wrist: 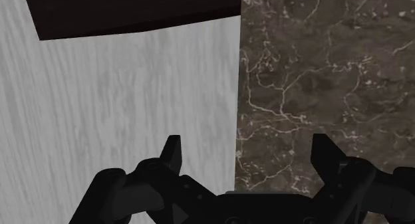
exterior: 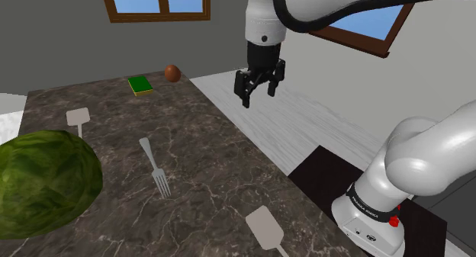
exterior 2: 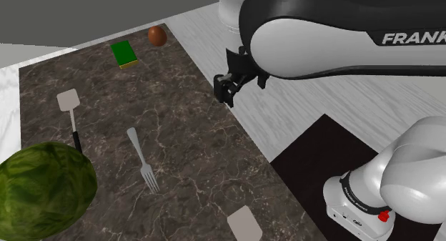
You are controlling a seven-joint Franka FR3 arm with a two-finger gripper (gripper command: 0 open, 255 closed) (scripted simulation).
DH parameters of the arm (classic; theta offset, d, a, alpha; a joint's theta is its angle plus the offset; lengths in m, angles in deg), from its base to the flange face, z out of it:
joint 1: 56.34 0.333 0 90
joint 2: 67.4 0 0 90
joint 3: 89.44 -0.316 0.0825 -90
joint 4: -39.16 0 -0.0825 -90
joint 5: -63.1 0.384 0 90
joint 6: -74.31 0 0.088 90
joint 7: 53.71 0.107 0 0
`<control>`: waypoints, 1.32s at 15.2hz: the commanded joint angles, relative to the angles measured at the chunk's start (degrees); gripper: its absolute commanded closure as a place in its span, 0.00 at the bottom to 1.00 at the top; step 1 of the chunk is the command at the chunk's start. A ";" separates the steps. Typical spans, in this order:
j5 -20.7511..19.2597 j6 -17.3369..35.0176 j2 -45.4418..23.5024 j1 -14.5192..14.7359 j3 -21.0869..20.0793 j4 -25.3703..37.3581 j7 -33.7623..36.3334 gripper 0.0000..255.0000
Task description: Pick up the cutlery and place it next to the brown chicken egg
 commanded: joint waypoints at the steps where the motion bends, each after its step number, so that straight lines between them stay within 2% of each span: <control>1: -0.25 1.75 -3.60 0.21 -2.39 2.02 2.83 0.00; 6: -2.80 5.40 -13.00 0.61 -7.94 7.53 10.12 0.00; 12: -9.75 7.71 -26.31 2.11 -13.34 16.57 20.10 0.00; 16: -16.05 7.45 -36.17 5.03 -15.07 24.28 26.77 0.00; 20: -22.19 5.74 -46.17 9.79 -14.96 33.54 32.20 0.00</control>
